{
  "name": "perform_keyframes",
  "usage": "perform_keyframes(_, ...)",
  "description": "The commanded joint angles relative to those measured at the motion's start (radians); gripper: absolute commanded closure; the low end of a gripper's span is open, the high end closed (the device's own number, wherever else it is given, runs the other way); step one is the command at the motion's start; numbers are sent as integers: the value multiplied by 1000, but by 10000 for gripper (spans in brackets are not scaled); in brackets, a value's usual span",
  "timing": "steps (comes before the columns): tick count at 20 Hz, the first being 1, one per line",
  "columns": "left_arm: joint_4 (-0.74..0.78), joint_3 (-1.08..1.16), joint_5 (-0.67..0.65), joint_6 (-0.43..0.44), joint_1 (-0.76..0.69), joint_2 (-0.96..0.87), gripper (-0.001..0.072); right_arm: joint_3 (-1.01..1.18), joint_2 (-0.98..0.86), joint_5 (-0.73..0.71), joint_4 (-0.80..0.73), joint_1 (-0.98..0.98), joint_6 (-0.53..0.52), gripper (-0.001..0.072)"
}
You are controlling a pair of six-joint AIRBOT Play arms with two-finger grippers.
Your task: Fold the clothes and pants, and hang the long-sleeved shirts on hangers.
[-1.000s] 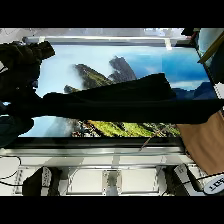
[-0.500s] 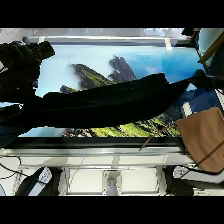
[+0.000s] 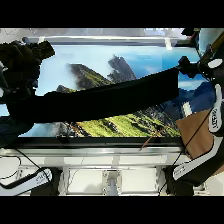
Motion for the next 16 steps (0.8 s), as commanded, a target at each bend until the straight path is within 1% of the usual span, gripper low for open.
perform_keyframes(1, 11, 99, 10, -25, -53, -131, 690, 59, -72, -16, -39, 15, 69, 706)
perform_keyframes(3, 11, 115, 15, -25, -74, -169, 690, 59, -91, -18, -45, 23, 69, 706)
perform_keyframes(4, 12, 116, 24, -40, -76, -180, 690, 59, -99, -19, -57, 23, 70, 706)
perform_keyframes(5, 23, 116, 31, -70, -76, -190, 690, 59, -106, -22, -66, 23, 83, 706)
perform_keyframes(7, 86, 118, 46, -132, -73, -209, 690, 59, -120, -46, -101, 23, 152, 706)
perform_keyframes(8, 94, 118, 56, -137, -73, -220, 690, 59, -127, -65, -100, 23, 163, 706)
perform_keyframes(9, 93, 121, 68, -138, -73, -230, 690, 59, -135, -84, -95, 25, 171, 706)
perform_keyframes(11, 93, 132, 89, -177, -73, -253, 690, 59, -150, -110, -93, 35, 174, 706)
perform_keyframes(16, 93, 166, 137, -235, -71, -304, 690, 59, -182, -148, -85, 43, 192, 706)
